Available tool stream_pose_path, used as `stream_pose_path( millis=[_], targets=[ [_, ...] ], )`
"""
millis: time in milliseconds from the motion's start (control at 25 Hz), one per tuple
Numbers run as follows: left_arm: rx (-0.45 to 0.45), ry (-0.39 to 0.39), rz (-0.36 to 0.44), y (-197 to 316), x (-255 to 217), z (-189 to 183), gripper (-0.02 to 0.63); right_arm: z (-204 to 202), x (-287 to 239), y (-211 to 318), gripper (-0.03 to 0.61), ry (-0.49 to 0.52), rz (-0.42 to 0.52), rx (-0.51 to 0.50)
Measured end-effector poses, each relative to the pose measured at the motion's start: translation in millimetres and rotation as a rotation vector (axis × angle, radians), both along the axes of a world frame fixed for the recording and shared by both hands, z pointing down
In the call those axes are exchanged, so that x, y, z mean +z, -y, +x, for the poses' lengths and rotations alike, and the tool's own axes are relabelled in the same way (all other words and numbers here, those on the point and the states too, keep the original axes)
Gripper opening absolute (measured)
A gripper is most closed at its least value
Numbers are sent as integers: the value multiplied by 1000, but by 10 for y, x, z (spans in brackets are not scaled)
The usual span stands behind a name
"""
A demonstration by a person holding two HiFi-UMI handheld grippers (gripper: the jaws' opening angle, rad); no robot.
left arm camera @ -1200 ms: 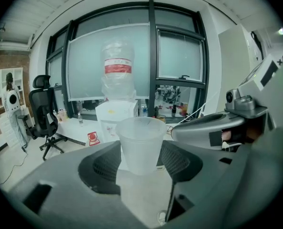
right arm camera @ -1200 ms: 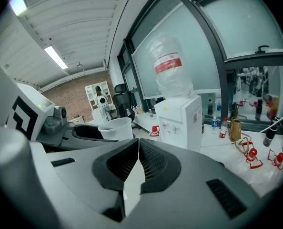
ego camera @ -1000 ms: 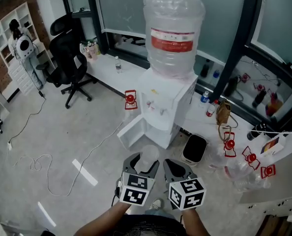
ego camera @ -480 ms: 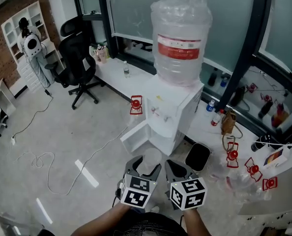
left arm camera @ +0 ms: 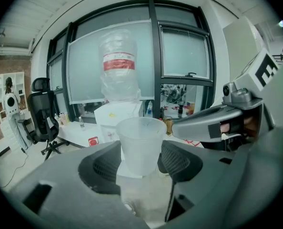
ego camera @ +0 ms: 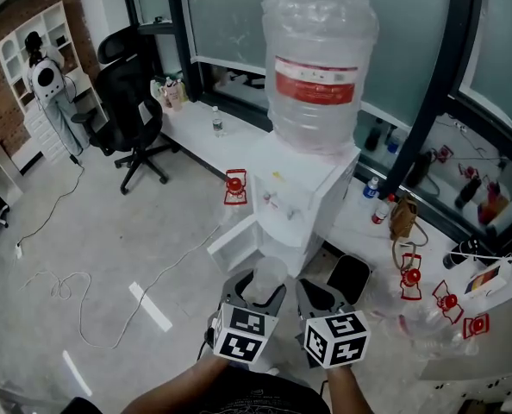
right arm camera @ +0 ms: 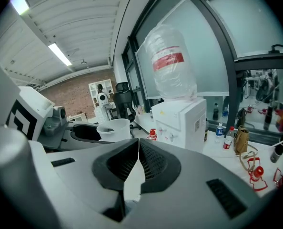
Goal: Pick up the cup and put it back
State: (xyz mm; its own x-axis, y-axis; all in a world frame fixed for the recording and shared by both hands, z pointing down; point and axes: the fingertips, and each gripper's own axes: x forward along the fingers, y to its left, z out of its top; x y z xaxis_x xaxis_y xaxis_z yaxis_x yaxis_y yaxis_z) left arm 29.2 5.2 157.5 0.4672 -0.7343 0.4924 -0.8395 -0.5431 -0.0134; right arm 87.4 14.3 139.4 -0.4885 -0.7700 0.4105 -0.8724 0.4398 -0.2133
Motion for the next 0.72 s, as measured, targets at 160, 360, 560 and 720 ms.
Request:
stream_pose_path(
  millis=[160,360,560,720],
  targets=[
    [29,12,2,240,267,-37,265,-54,234,263,21,-4,-10,11],
    [52,3,-32,570,624,-109,265,-155,518,600,21,-19,-49,14],
    [66,-32,-31,1015,935,-175,265,-296,846,1012,21,-44,-84,5],
    [66,-58,-25,1341,1262,-237,265,-401,1200,1319,21,-64,-110,-10]
  ],
)
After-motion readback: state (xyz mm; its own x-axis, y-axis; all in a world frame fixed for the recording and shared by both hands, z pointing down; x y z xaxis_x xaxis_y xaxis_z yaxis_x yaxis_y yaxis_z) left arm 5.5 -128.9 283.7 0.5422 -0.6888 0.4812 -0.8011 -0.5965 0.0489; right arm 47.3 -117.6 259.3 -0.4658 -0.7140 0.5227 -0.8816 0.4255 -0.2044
